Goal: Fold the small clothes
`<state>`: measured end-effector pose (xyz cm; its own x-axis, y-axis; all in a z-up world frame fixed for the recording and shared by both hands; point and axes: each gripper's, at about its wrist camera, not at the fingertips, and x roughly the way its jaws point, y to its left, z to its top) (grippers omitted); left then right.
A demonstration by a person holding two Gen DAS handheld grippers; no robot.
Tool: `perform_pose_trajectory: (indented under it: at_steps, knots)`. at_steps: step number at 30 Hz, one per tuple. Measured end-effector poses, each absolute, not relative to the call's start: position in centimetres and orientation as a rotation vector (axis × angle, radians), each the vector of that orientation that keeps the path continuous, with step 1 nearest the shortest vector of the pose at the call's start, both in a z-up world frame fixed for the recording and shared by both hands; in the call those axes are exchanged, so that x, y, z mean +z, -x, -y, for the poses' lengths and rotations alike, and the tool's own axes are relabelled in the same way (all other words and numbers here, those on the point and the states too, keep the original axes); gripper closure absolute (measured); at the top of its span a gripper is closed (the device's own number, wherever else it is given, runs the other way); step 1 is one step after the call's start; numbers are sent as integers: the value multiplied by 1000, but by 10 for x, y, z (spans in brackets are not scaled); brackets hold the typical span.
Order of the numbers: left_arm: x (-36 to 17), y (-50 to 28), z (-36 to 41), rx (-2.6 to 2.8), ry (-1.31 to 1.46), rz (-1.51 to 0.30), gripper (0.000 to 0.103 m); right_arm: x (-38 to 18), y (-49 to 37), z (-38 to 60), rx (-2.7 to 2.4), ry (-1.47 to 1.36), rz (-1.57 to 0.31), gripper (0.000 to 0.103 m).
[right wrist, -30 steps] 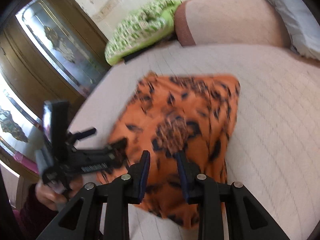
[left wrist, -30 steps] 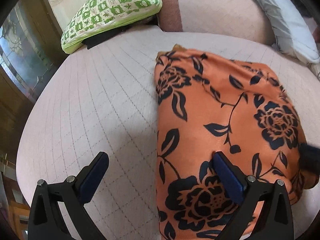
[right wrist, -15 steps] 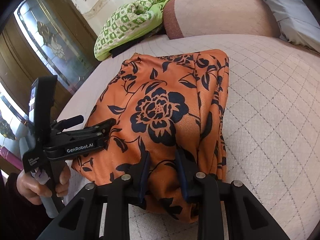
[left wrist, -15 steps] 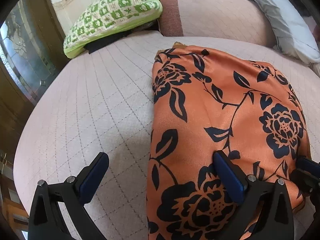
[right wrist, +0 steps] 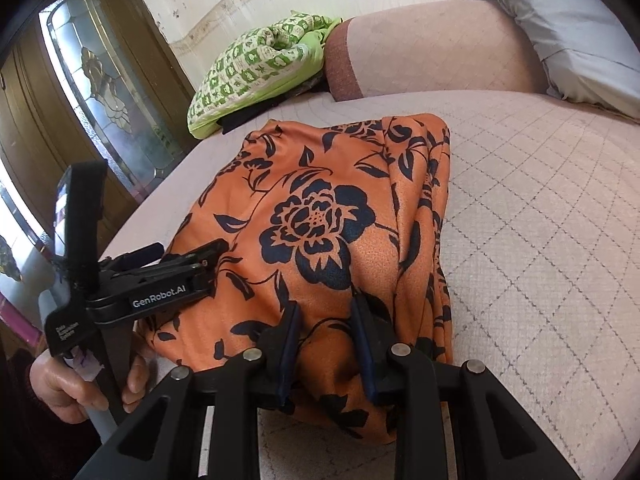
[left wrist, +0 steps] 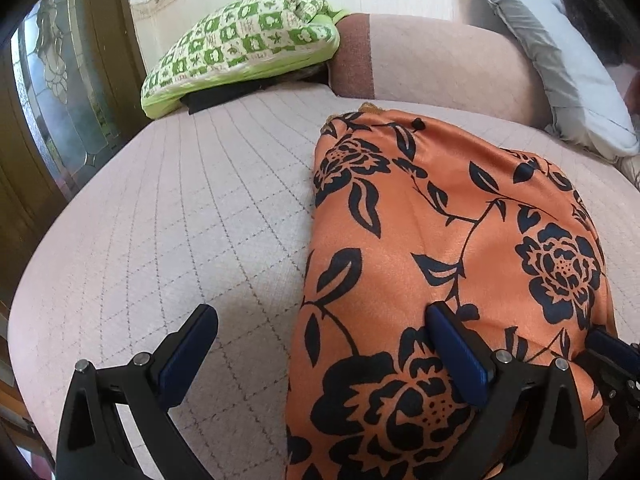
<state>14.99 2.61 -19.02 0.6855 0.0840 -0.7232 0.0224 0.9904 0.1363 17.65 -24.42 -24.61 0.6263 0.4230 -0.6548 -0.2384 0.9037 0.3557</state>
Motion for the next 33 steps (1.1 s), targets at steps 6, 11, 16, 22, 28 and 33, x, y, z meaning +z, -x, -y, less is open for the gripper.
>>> perform_pose_trajectory:
  at_steps: [6, 11, 16, 22, 28, 33]
  knots:
    - [-165, -122, -20, 26, -163, -812, 0, -241, -168, 244, 367, -231, -804, 73]
    - [-132, -83, -12, 2, -186, -746, 0, -227, -156, 246, 348, -225, -785, 72]
    - [-99, -55, -9, 6, -201, -681, 0, -204, -142, 253, 341, -248, -735, 67]
    - [-69, -40, -11, 35, -198, -646, 0, -169, -114, 262, 319, -262, -625, 35]
    - [-50, -30, -11, 61, -214, -626, 0, -145, -91, 270, 291, -262, -546, 35]
    - [-41, -24, -10, 60, -217, -635, 0, -133, -76, 275, 285, -271, -505, 35]
